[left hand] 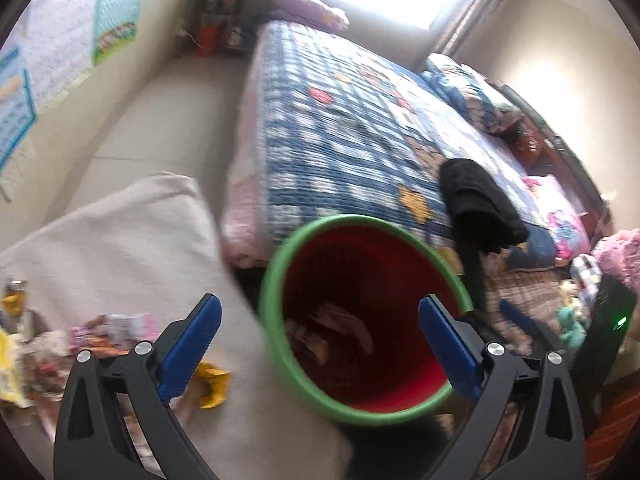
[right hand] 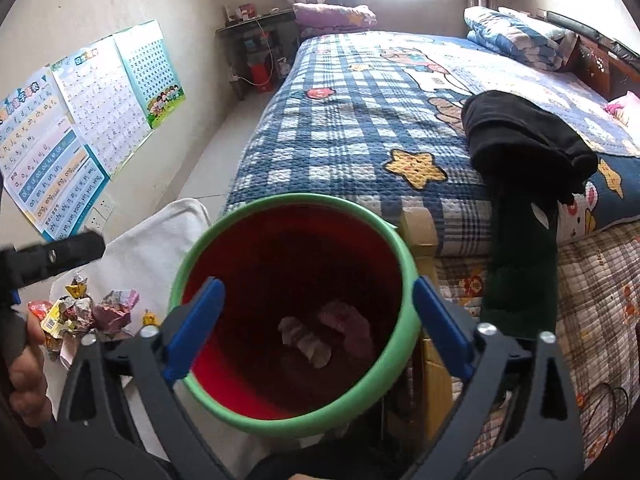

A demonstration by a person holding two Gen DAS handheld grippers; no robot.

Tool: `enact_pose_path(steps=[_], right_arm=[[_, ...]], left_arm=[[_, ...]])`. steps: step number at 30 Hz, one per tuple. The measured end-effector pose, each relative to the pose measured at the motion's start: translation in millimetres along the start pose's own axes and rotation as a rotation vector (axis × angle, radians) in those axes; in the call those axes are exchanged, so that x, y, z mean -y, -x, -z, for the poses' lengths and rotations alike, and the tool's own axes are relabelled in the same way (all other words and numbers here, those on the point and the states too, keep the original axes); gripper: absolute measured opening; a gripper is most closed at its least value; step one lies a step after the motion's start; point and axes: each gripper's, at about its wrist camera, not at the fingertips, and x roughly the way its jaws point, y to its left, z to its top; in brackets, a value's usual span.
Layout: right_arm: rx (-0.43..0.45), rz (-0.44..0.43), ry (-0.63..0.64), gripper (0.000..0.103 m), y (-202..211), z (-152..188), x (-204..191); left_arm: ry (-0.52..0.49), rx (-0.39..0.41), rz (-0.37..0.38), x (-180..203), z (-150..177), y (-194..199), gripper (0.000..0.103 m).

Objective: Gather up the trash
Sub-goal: 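Carry both items over the red bucket and open both grippers to drop them, then move both grippers back to the trash pile on the table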

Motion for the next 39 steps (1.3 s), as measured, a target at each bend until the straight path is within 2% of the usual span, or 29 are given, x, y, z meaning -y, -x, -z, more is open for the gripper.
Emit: enact_pose_path(steps=[9,15,22,30,33,39], right_arm=[[0.046,-0.08,0.072,0.098,25.7,3.2,-67.7],[0.068,-0.16,0.109,0.098,37.3,20.1,-118.9],[0.013,-0.209,0.143,0.098,26.2,50.1,-171.9],[-0.043,-0.184,0.217,0.097,6.3,83.4,-206.0],[-0.061,-0.17,0.229,0.088,-1.9,87.4,-208.7],[-0.134,-0.137,0.252,0.079,-35.5,93.7,-209.0]], left_arm=[[0.091,0.097,-0.165,-61.1,38.0,67.4,0.095],[0.118,0.097,-0.232,-103.7,67.3,109.1,0.095],[0.188,0.083,-0.274,-160.4,107.9,148.3,0.095],[0.28,0.101,-0.325,-229.5,146.1,186.9,0.095],[0.292,0.102,-0.346,-246.4,151.1,191.9,0.095],[0.302,0.094,-0.348,-273.0,152.6,186.7,0.094]])
